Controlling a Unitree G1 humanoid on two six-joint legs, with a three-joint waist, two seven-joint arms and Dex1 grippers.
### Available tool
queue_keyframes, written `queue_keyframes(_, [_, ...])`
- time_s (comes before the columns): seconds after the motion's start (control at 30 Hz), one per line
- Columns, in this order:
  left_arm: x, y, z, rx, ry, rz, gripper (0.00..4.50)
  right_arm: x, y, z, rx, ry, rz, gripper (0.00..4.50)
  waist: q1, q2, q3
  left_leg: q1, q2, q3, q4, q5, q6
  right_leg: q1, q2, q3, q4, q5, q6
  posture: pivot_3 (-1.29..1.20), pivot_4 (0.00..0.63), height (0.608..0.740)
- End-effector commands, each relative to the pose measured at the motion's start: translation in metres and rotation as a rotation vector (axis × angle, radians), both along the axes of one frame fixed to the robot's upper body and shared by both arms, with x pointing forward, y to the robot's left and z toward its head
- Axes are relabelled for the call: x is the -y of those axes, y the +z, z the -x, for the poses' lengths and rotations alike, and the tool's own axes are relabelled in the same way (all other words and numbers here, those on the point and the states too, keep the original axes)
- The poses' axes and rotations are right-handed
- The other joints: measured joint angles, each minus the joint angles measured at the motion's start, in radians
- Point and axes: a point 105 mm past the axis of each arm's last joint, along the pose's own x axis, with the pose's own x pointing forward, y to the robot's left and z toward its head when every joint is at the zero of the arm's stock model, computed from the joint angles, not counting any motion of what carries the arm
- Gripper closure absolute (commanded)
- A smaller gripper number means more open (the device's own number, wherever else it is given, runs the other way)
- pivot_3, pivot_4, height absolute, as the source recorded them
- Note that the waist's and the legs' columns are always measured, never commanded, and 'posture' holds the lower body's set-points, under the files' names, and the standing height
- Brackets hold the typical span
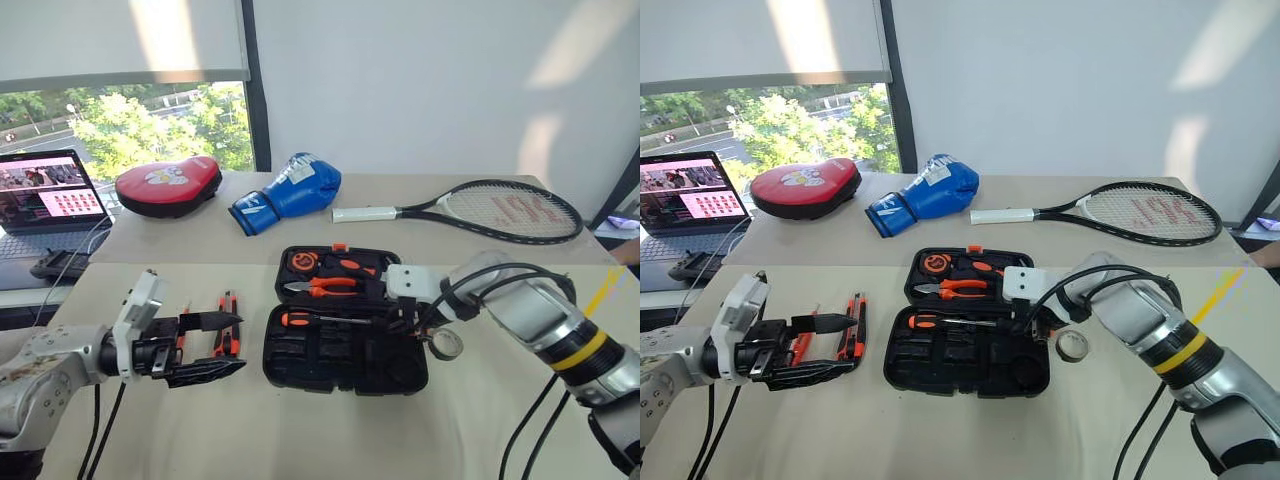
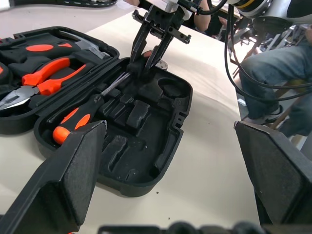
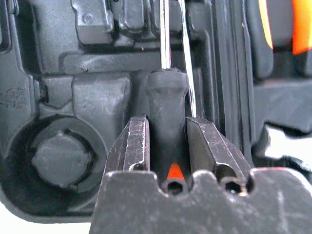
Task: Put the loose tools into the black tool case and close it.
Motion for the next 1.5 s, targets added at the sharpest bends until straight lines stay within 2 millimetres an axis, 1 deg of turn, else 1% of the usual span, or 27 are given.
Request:
queue_keyframes(0.03, [0.003, 0.009, 0.003, 0.073, 0.003, -0.008, 0.00, -0.003, -0.007, -0.002, -0.008, 0.030, 0.022, 3.70, -0.003, 0.000, 0.000, 0.000, 0.000, 0.000, 0.000, 0.000, 0.000, 0.000, 0.000, 0.000, 0.000, 0.000, -0.001, 0.00, 0.150, 0.740])
queue_keyframes(0.23, [0.002, 0.005, 0.005, 0.080, 0.020, -0.012, 0.00, -0.009, -0.012, 0.002, -0.034, 0.052, 0.021, 3.70, -0.010, 0.000, 0.000, 0.003, 0.002, -0.001, 0.000, 0.001, -0.003, 0.001, 0.000, 0.000, 0.002, 0.002, -0.004, 0.00, 0.150, 0.740])
queue_keyframes(0.43, [0.003, 0.004, 0.005, 0.087, 0.021, -0.014, 0.00, -0.018, -0.018, 0.000, -0.047, 0.054, 0.003, 3.70, -0.016, -0.001, -0.001, 0.003, 0.003, -0.003, -0.002, 0.003, -0.005, 0.000, 0.000, -0.002, 0.002, 0.003, -0.005, 0.00, 0.150, 0.740])
queue_keyframes(0.53, [0.005, 0.004, 0.004, 0.091, 0.016, -0.015, 0.00, -0.022, -0.022, -0.003, -0.057, 0.045, -0.018, 3.70, -0.018, -0.003, -0.002, 0.005, 0.003, -0.003, -0.006, 0.004, -0.007, 0.001, 0.000, -0.002, 0.002, 0.003, -0.006, 0.00, 0.150, 0.740])
queue_keyframes(0.6, [0.005, 0.004, 0.003, 0.092, 0.014, -0.016, 0.00, -0.023, -0.024, -0.001, -0.073, 0.057, -0.037, 2.70, -0.019, -0.005, -0.003, 0.007, 0.004, -0.003, -0.008, 0.005, -0.008, 0.001, 0.000, -0.002, 0.002, 0.003, -0.008, 0.00, 0.150, 0.740])
queue_keyframes(0.63, [0.005, 0.004, 0.003, 0.091, 0.014, -0.016, 0.00, -0.024, -0.024, 0.000, -0.069, 0.065, -0.047, 2.53, -0.017, -0.005, -0.003, 0.008, 0.004, -0.003, -0.009, 0.005, -0.009, 0.002, 0.000, -0.002, 0.001, 0.003, -0.009, 0.00, 0.150, 0.740])
queue_keyframes(0.67, [0.005, 0.004, 0.003, 0.091, 0.015, -0.016, 0.00, -0.025, -0.023, 0.001, -0.065, 0.071, -0.053, 2.10, -0.015, -0.003, -0.002, 0.007, 0.004, -0.003, -0.010, 0.006, -0.010, 0.001, 0.000, -0.002, 0.001, 0.003, -0.010, 0.00, 0.150, 0.740])
queue_keyframes(0.7, [0.005, 0.004, 0.003, 0.090, 0.015, -0.017, 0.00, -0.028, -0.018, 0.002, -0.064, 0.069, -0.090, 1.81, -0.014, -0.003, -0.002, 0.006, 0.004, -0.003, -0.011, 0.006, -0.010, -0.001, 0.001, -0.002, 0.002, 0.003, -0.010, 0.00, 0.150, 0.740])
queue_keyframes(0.73, [0.004, 0.004, 0.002, 0.090, 0.015, -0.017, 0.00, -0.030, -0.014, 0.003, -0.065, 0.067, -0.116, 1.81, -0.014, -0.003, -0.002, 0.006, 0.004, -0.003, -0.013, 0.006, -0.011, -0.001, 0.002, -0.002, 0.002, 0.003, -0.010, 0.00, 0.150, 0.740])
queue_keyframes(0.87, [0.005, 0.001, -0.001, 0.086, 0.013, -0.017, 0.00, -0.035, 0.016, 0.011, -0.045, 0.100, -0.251, 1.81, -0.017, -0.002, -0.001, 0.004, 0.005, -0.003, -0.014, 0.006, -0.011, -0.004, 0.003, -0.003, 0.001, 0.002, -0.011, 0.00, 0.150, 0.740])
queue_keyframes(0.9, [0.006, 0.000, -0.002, 0.085, 0.011, -0.016, 0.00, -0.037, 0.026, 0.014, -0.013, 0.140, -0.315, 1.81, -0.017, -0.002, -0.001, 0.002, 0.005, -0.003, -0.014, 0.007, -0.012, -0.005, 0.003, -0.003, 0.001, 0.002, -0.011, 0.00, 0.150, 0.740])
queue_keyframes(0.93, [0.007, -0.001, -0.003, 0.084, 0.010, -0.013, 0.00, -0.038, 0.036, 0.016, -0.001, 0.144, -0.403, 1.81, -0.016, -0.002, -0.001, 0.001, 0.005, -0.002, -0.014, 0.007, -0.012, -0.007, 0.003, -0.003, 0.001, 0.002, -0.011, 0.00, 0.150, 0.740])
queue_keyframes(1.0, [0.008, -0.002, -0.005, 0.085, 0.007, -0.010, 0.00, -0.035, 0.048, 0.021, 0.021, 0.140, -0.507, 1.81, -0.014, -0.002, -0.001, 0.000, 0.005, -0.003, -0.014, 0.007, -0.012, -0.008, 0.004, -0.004, 0.001, 0.002, -0.011, 0.00, 0.150, 0.740])
queue_keyframes(1.07, [0.008, -0.002, -0.007, 0.087, 0.007, -0.007, 0.00, -0.030, 0.052, 0.022, 0.044, 0.090, -0.556, 2.33, -0.008, -0.002, -0.001, -0.001, 0.004, -0.003, -0.014, 0.007, -0.011, -0.007, 0.004, -0.004, 0.001, 0.002, -0.011, 0.00, 0.150, 0.740])
queue_keyframes(1.1, [0.008, -0.002, -0.008, 0.087, 0.007, -0.006, 0.00, -0.027, 0.053, 0.025, 0.049, 0.077, -0.573, 2.58, -0.005, -0.002, -0.001, 0.000, 0.004, -0.003, -0.014, 0.006, -0.011, -0.006, 0.003, -0.005, 0.001, 0.002, -0.011, 0.00, 0.150, 0.740])
queue_keyframes(1.2, [0.008, -0.002, -0.010, 0.090, 0.007, -0.003, 0.00, -0.019, 0.054, 0.026, 0.093, -0.018, -0.599, 3.59, 0.003, -0.002, -0.001, 0.000, 0.003, -0.003, -0.013, 0.006, -0.010, -0.005, 0.001, -0.006, 0.000, 0.002, -0.011, 0.00, 0.150, 0.740])
queue_keyframes(1.27, [0.007, -0.001, -0.013, 0.094, 0.011, -0.002, 0.00, -0.016, 0.050, 0.029, 0.101, -0.107, -0.633, 4.23, 0.005, -0.002, -0.001, 0.000, 0.003, -0.003, -0.012, 0.006, -0.010, -0.005, 0.001, -0.006, 0.000, 0.002, -0.011, 0.00, 0.150, 0.740])
queue_keyframes(1.3, [0.007, -0.001, -0.015, 0.096, 0.016, -0.001, 0.00, -0.014, 0.043, 0.029, 0.113, -0.163, -0.636, 4.49, 0.007, -0.002, -0.001, 0.000, 0.003, -0.004, -0.012, 0.006, -0.010, -0.005, 0.001, -0.006, 0.001, 0.002, -0.011, 0.00, 0.150, 0.740])
queue_keyframes(1.4, [0.006, -0.001, -0.018, 0.097, 0.022, -0.001, 0.00, -0.013, 0.024, 0.022, 0.167, -0.311, -0.640, 4.49, 0.009, -0.002, -0.001, 0.000, 0.004, -0.004, -0.013, 0.007, -0.011, -0.005, 0.001, -0.007, 0.001, 0.002, -0.011, 0.00, 0.150, 0.740])
queue_keyframes(1.5, [0.004, -0.002, -0.020, 0.095, 0.031, -0.002, 0.00, -0.015, 0.001, 0.019, 0.198, -0.384, -0.608, 4.49, 0.006, -0.002, -0.001, 0.000, 0.003, -0.004, -0.013, 0.007, -0.012, -0.006, 0.003, -0.006, 0.002, 0.002, -0.011, 0.00, 0.150, 0.740])
